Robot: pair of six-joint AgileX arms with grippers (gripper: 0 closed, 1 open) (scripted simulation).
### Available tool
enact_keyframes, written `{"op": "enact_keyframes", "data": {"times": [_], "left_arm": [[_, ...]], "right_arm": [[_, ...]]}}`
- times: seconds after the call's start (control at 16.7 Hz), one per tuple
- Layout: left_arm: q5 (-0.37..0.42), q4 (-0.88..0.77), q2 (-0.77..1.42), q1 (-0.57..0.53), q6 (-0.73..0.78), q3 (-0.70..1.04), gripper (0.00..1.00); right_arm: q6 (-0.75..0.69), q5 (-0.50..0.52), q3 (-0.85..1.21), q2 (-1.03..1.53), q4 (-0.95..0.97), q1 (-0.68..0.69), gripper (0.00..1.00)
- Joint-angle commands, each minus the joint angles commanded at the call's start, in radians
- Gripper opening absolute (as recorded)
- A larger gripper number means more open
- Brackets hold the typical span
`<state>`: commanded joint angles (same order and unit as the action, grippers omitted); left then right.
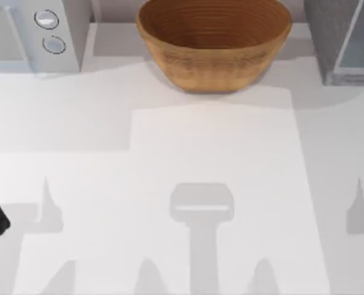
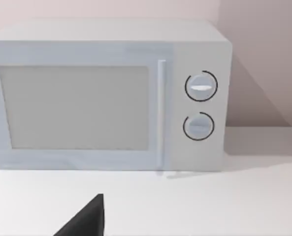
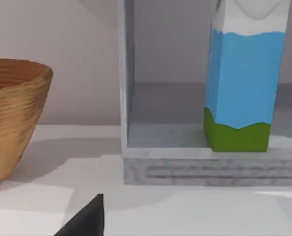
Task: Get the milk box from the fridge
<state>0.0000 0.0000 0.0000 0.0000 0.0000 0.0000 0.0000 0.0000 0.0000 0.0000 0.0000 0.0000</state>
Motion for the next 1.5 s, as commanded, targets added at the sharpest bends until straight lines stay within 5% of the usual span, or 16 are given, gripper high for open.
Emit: {"op": "enact_keyframes", "data": {"times": [0.42,1.5], "left_arm": [[0.0,0.0,0.0,0.0,0.0,0.0,1.0],[0.0,0.0,0.0,0.0,0.0,0.0,1.0]], "right_arm": [[0.002,-0.058,0.021,0.155,0.155,-0.049,1.0],[0.017,-0.467,0.163,1.629,1.461,-0.482,1.0]]}}
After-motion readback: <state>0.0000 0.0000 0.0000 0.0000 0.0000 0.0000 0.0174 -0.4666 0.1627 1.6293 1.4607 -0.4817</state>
